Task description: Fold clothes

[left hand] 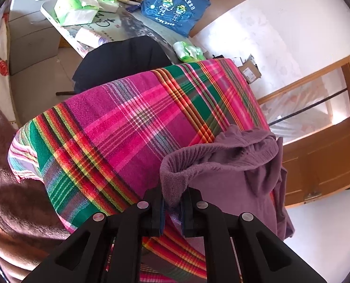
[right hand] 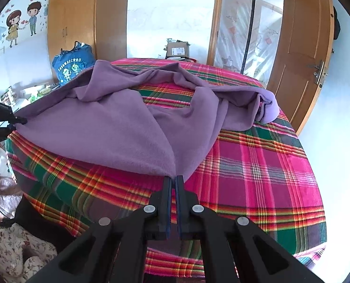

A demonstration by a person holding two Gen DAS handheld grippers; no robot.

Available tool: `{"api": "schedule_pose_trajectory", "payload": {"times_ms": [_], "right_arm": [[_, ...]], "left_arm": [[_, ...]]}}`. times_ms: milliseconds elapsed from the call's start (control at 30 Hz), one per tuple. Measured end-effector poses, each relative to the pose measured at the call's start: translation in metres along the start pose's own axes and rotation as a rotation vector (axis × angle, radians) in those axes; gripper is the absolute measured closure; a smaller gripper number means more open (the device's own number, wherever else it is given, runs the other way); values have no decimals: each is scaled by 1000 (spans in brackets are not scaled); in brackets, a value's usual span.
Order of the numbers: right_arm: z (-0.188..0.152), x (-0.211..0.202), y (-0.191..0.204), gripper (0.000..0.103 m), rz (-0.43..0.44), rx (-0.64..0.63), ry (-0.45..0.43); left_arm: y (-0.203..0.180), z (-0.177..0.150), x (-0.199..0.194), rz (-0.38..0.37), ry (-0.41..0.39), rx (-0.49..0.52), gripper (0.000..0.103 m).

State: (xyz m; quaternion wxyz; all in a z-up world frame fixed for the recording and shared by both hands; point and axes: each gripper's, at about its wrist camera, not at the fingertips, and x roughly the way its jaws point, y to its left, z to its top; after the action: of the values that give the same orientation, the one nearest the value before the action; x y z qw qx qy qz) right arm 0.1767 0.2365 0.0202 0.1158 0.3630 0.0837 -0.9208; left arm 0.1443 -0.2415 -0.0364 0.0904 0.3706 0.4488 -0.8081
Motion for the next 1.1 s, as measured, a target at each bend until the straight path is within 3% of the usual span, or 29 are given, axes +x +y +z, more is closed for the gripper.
{"api": "schedule_pose_trajectory", "payload": {"times_ms": [233, 500, 733, 867, 1100], "right_arm": [[-6, 5, 1, 101, 14, 8, 31], [-3, 16, 7, 101, 47, -66, 138], [23, -4, 10, 100, 130, -81, 22], [35, 18, 23, 100, 155, -92, 37], [74, 56, 41, 99, 310, -45, 51]], "left_arm": [[0, 0, 0, 4, -8, 2, 93], [2, -1, -1, -4, -6, 0, 91], [4, 2, -1, -15, 12, 1, 90], [7, 2, -3, -25, 20, -8, 90], [3, 0, -5, -4, 15, 28, 90]]}}
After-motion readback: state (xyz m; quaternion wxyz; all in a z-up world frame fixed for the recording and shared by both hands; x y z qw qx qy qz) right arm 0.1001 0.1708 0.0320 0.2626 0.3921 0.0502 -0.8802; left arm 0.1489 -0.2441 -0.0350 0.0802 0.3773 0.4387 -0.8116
